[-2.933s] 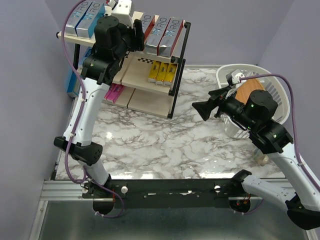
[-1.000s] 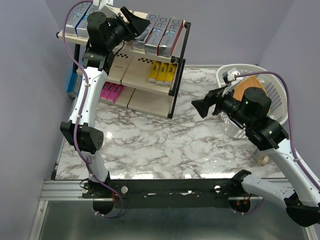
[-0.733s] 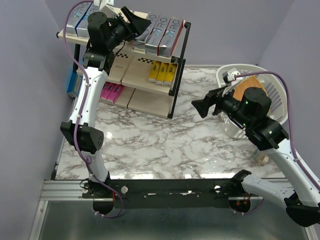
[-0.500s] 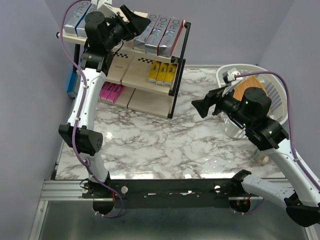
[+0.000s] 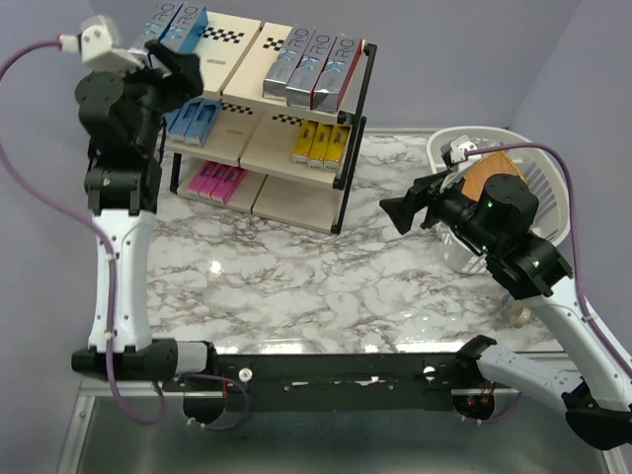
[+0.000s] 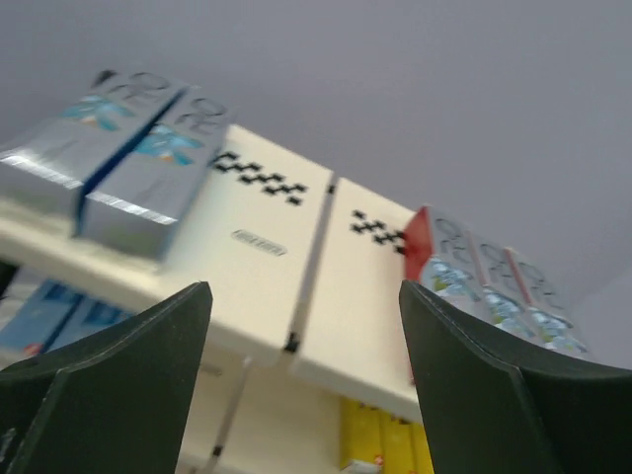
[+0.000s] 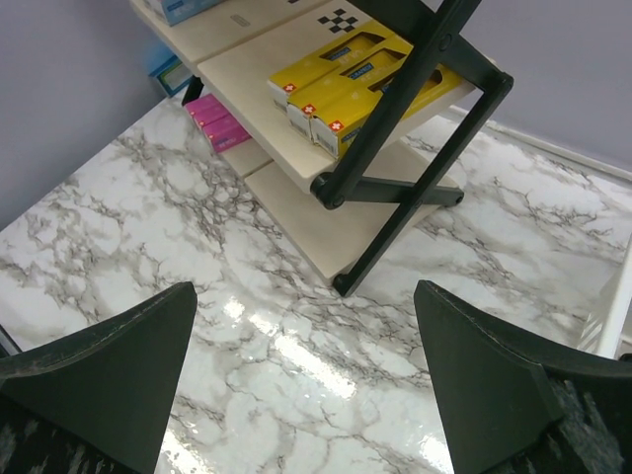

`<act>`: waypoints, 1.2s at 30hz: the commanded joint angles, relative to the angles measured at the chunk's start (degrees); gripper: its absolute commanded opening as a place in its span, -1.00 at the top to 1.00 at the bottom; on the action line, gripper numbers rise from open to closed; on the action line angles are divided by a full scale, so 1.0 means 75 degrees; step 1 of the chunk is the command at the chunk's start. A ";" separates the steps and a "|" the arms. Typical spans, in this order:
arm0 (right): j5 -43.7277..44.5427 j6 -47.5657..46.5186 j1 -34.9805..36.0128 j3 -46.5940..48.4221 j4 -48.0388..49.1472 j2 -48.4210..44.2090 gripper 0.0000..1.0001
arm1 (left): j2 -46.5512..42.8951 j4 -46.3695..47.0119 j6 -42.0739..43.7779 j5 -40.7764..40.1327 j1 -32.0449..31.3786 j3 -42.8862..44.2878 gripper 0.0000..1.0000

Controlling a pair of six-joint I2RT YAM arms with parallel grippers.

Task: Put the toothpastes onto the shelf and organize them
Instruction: Move the shelf to the center of the board.

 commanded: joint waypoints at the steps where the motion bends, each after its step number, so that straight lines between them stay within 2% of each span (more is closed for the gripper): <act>1: 0.0113 -0.0151 -0.0036 -0.0184 0.0017 -0.0110 -1.00 | -0.1293 0.0192 0.0714 -0.1858 0.0917 -0.2287 -0.78; 6: 0.0054 -0.0268 -0.0025 -0.0418 0.0006 -0.0134 -1.00 | -0.2419 0.0592 -0.0269 -0.1765 0.2463 -0.4577 -0.78; 11: 0.0101 -0.0350 -0.0025 -0.0641 0.0064 -0.0158 -1.00 | -0.2725 0.1224 -0.1757 -0.1870 0.3203 -0.6581 -0.87; 12: 0.0136 -0.0385 -0.0025 -0.0676 0.0076 -0.0157 -1.00 | -0.2725 0.1399 -0.2421 -0.1801 0.3321 -0.6851 -0.87; 17: 0.0312 -0.0385 -0.0036 -0.0980 0.0228 -0.0099 -1.00 | -0.2364 0.3484 -0.3925 -0.2244 0.3603 -0.8537 -0.95; 20: 0.0487 -0.0385 -0.0036 -0.1156 0.0322 0.0006 -1.00 | -0.1674 0.4118 -0.4618 -0.2713 0.3615 -0.8752 -0.98; 26: 0.0921 -0.0373 -0.0036 -0.1379 0.0427 0.0299 -1.00 | 0.0013 0.4880 -0.5649 -0.3393 0.3626 -0.8414 -0.98; 36: 0.0887 -0.0046 -0.0376 -0.1485 0.0486 0.0967 -1.00 | 0.2441 0.5351 -0.5568 -0.3734 0.3627 -0.6996 -0.98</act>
